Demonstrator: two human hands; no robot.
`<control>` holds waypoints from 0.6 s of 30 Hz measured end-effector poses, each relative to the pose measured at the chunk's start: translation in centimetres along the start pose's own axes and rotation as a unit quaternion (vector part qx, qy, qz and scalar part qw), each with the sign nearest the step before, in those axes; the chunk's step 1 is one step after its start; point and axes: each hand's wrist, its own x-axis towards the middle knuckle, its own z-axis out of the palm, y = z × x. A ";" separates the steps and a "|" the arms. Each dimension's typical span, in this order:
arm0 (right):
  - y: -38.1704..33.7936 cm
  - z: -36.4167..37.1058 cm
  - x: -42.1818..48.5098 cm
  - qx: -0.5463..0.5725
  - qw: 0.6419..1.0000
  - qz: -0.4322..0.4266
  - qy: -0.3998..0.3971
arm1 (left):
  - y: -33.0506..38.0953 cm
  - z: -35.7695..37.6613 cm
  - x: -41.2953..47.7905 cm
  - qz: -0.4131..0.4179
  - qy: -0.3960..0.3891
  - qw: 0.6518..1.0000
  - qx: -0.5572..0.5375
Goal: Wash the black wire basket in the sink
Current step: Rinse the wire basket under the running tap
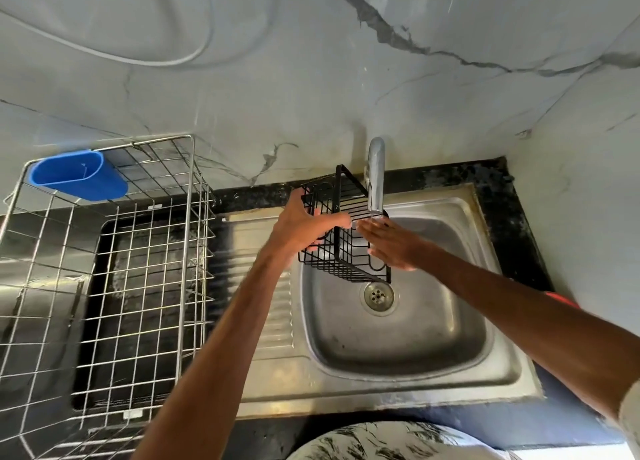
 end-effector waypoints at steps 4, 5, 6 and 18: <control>0.3 0.1 0.4 -0.009 1.000 -0.005 0.006 | -0.4 0.1 0.1 -0.010 -0.025 0.999 -0.018; 0.4 0.2 0.5 -0.016 1.000 -0.006 0.011 | -0.6 0.1 0.1 -0.017 -0.030 0.999 -0.023; 0.4 0.3 0.5 -0.022 1.000 -0.006 0.013 | -0.8 0.0 0.2 -0.025 -0.036 0.999 -0.029; -0.8 0.0 0.0 -0.019 1.000 0.011 -0.009 | -1.5 1.2 0.0 -0.054 -0.036 0.993 -0.103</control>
